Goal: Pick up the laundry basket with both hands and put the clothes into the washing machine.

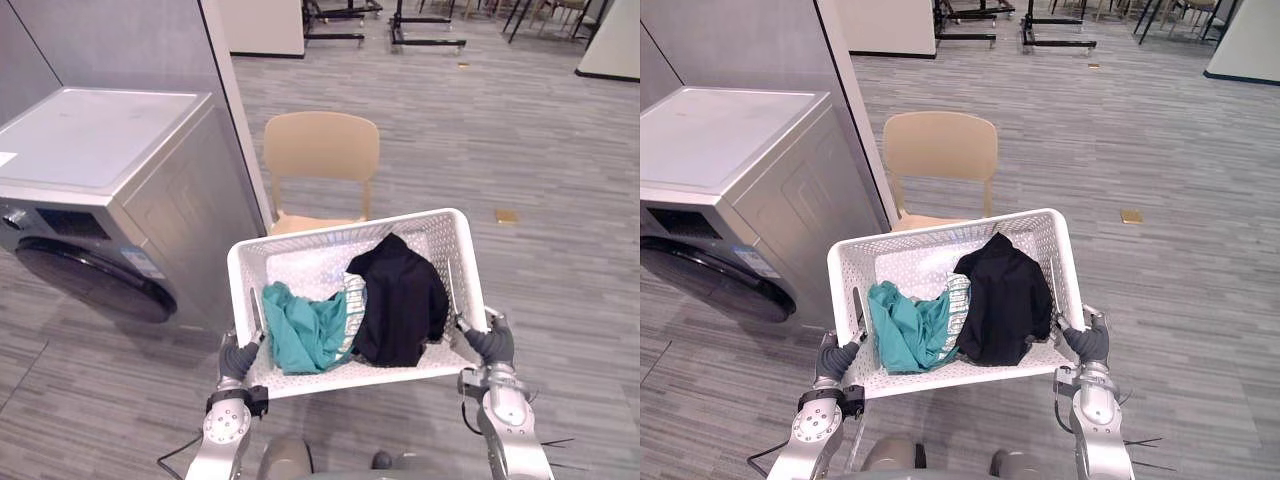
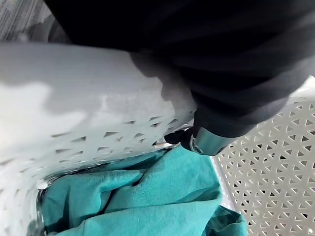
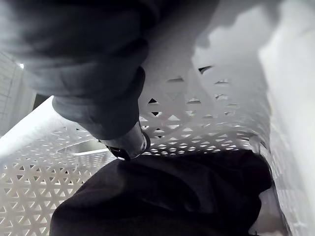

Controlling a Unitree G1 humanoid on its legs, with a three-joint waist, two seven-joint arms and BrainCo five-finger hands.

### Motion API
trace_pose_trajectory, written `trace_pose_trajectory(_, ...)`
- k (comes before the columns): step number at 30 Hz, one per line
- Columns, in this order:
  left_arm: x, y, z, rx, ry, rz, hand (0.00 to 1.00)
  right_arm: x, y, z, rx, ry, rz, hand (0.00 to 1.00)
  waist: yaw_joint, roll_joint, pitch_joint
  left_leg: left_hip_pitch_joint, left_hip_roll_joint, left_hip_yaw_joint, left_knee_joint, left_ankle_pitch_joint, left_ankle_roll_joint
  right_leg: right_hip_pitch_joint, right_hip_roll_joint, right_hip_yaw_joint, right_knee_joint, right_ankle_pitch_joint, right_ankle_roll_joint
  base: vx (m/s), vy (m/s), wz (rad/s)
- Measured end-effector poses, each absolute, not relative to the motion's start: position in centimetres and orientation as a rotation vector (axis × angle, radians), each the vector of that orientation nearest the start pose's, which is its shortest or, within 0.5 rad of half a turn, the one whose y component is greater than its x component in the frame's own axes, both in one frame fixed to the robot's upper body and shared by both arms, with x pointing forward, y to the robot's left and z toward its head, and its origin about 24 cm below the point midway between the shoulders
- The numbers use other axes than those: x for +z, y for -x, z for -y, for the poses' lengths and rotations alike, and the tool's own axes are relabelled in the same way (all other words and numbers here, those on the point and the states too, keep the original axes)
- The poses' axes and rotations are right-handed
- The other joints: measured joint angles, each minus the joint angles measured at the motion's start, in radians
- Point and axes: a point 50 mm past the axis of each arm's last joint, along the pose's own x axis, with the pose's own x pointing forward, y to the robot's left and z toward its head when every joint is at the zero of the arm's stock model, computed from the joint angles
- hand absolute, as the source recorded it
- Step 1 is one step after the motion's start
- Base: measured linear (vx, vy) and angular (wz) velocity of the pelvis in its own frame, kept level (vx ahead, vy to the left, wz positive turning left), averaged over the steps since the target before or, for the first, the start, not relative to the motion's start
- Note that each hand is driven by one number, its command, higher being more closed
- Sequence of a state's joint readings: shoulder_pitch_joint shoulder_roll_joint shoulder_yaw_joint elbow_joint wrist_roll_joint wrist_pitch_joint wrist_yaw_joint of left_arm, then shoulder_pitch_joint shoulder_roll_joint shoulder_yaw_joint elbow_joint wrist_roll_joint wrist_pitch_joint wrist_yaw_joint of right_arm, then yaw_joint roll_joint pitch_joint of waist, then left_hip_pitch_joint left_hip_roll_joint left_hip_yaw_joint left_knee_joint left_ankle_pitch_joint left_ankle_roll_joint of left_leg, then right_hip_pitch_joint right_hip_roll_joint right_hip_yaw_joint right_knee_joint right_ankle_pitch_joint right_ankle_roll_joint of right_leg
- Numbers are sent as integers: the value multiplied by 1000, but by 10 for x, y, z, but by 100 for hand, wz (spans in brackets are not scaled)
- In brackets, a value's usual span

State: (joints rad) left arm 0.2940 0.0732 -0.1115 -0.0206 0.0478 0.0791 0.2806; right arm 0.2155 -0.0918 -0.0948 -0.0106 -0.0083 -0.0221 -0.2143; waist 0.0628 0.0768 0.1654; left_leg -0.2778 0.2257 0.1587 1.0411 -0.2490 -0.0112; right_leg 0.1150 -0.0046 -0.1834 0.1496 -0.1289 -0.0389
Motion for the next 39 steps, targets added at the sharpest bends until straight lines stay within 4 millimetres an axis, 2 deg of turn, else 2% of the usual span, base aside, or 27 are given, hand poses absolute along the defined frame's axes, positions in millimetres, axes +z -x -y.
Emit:
trace_pose_trajectory(1, -21, -182, -167, 232, -153, -329, 100, 3, -201, 213, -355, 129, -167, 100, 6, -1, 1, -13, -2, 4, -69, -6, -8, 9, -11, 5, -2, -3, 6, 424, 155, -27)
trace_pose_trajectory(2, -21, -182, -167, 227, -155, -330, 100, 1, -203, 214, -357, 127, -176, 100, 7, -7, 4, -31, -19, 6, -209, -5, -10, 26, -39, 13, -2, -20, 33, 326, 186, -24)
trace_pose_trajectory(3, -22, -182, -166, 220, -154, -333, 100, -1, -203, 215, -358, 131, -182, 100, 4, -7, 4, -30, -42, -4, -388, 17, -30, 45, -67, 19, -1, -47, 77, 405, 262, -16)
trace_pose_trajectory(4, -24, -181, -164, 214, -148, -341, 100, -2, -201, 218, -360, 141, -189, 100, -2, 15, -6, -15, -56, -26, -573, 95, -60, 59, -71, 20, 1, -74, 119, 471, 327, -1)
trace_pose_trajectory(5, -27, -182, -166, 215, -155, -353, 100, -9, -200, 217, -360, 132, -218, 100, -1, 2, -5, 4, -85, -19, -592, 156, -12, 76, -102, 33, 1, -91, 144, 380, 292, 8)
trace_pose_trajectory(6, -28, -183, -168, 216, -165, -357, 100, -14, -199, 215, -368, 115, -239, 100, -14, -31, -14, 13, -129, -12, -605, 145, 6, 74, -141, 48, -3, -89, 141, 302, 234, 17)
trace_pose_trajectory(8, -28, -182, -169, 214, -174, -360, 100, -15, -199, 214, -365, 112, -244, 100, -22, -47, -7, -6, -157, -2, -557, 101, 43, 70, -175, 52, 21, -86, 145, 364, 254, 17)
trace_pose_trajectory(10, -31, -178, -170, 217, -176, -376, 100, -19, -199, 214, -357, 115, -259, 100, -17, -47, -5, 14, -165, 15, -537, 44, 53, 33, -197, 62, 134, -84, 160, 329, 257, -18)
trace_pose_trajectory(12, -33, -176, -175, 213, -208, -389, 100, -25, -199, 210, -343, 107, -286, 100, -22, -59, 8, 89, -190, 44, -547, 5, 76, -119, -255, 119, 507, -64, 231, 246, 206, -27)
trace_pose_trajectory(13, -34, -176, -177, 211, -218, -391, 100, -27, -199, 208, -342, 101, -293, 100, -29, -62, 9, 102, -194, 49, -547, -1, 82, -159, -263, 131, 593, -73, 223, 215, 126, 3)
trace_pose_trajectory(14, -35, -177, -179, 208, -234, -395, 100, -31, -198, 205, -337, 95, -312, 100, -43, -61, 10, 124, -197, 50, -551, -5, 88, -227, -260, 130, 698, -98, 195, 193, 89, 10)
trace_pose_trajectory(16, -36, -176, -182, 206, -256, -397, 100, -36, -199, 203, -335, 85, -331, 100, -46, -61, 11, 155, -199, 49, -582, -6, 90, -300, -228, 123, 708, -131, 180, 192, 59, 8)
trace_pose_trajectory(18, -36, -179, -182, 203, -271, -397, 100, -36, -199, 202, -329, 98, -329, 100, -49, -70, 17, 165, -211, 36, -610, -7, 86, -354, -167, 134, 557, -153, 173, 132, -39, 25)
trace_pose_trajectory(19, -38, -181, -182, 199, -273, -402, 100, -36, -199, 202, -331, 104, -330, 100, -50, -74, 17, 161, -215, 34, -609, -7, 84, -354, -155, 135, 488, -147, 164, 107, -86, 38)
trace_pose_trajectory(20, -40, -183, -181, 193, -284, -406, 100, -36, -199, 202, -332, 107, -332, 100, -49, -91, 15, 148, -234, 24, -597, -12, 75, -354, -149, 139, 389, -95, 131, 99, -121, 54)
trace_pose_trajectory(22, -43, -192, -174, 171, -285, -413, 100, -38, -203, 209, -330, 140, -345, 100, -50, -68, 37, 113, -223, -18, -575, -20, 59, -351, -132, 115, 346, -69, 115, 78, -109, 43)
trace_pose_trajectory(23, -43, -194, -175, 169, -295, -410, 100, -39, -204, 209, -328, 142, -350, 100, -47, -65, 39, 96, -214, -24, -576, -16, 52, -358, -124, 103, 330, -62, 109, 42, -83, 12)
trace_pose_trajectory(26, -36, -213, -180, 166, -338, -371, 100, -33, -217, 203, -335, 139, -321, 100, -46, -73, 75, 8, -183, -45, -580, 4, 21, -418, -96, 71, 289, -24, 83, 14, -115, 13)
trace_pose_trajectory(28, -22, -239, -177, 178, -344, -301, 100, -23, -229, 203, -364, 137, -276, 100, -44, -77, 137, -42, -172, -47, -553, 10, 12, -458, -91, 57, 301, -15, 71, -27, -74, 12)
trace_pose_trajectory(31, -5, -266, -175, 207, -348, -233, 100, -7, -247, 201, -393, 117, -208, 100, -42, -75, 174, -132, -159, -45, -509, 10, 12, -538, -85, 56, 330, -11, 65, -90, -47, -2)
trace_pose_trajectory(33, 14, -291, -173, 236, -339, -173, 100, 6, -261, 198, -418, 86, -157, 100, -42, -74, 208, -191, -154, -46, -479, 10, 12, -594, -84, 54, 353, -8, 62, -73, -25, 0)
trace_pose_trajectory(34, 17, -295, -172, 241, -338, -161, 100, 8, -263, 198, -423, 82, -147, 100, -42, -74, 215, -201, -153, -46, -476, 10, 12, -603, -84, 54, 356, -7, 62, -61, -21, -2)
trace_pose_trajectory(35, 25, -304, -172, 259, -336, -139, 0, 14, -269, 196, -424, 77, -128, 0, -42, -74, 223, -227, -148, -45, -466, 10, 12, -626, -82, 53, 359, -3, 58, -70, -22, -6)
trace_pose_trajectory(37, 36, -317, -174, 281, -325, -117, 0, 19, -279, 192, -433, 49, -113, 0, -39, -74, 224, -272, -136, -42, -453, 10, 11, -666, -73, 51, 358, 9, 55, -65, -23, -8)
trace_pose_trajectory(39, 57, -337, -175, 323, -281, -72, 0, 28, -293, 187, -434, 4, -97, 0, -34, -74, 251, -311, -126, -41, -443, 11, 9, -700, -67, 47, 359, 20, 50, -65, -31, -3)
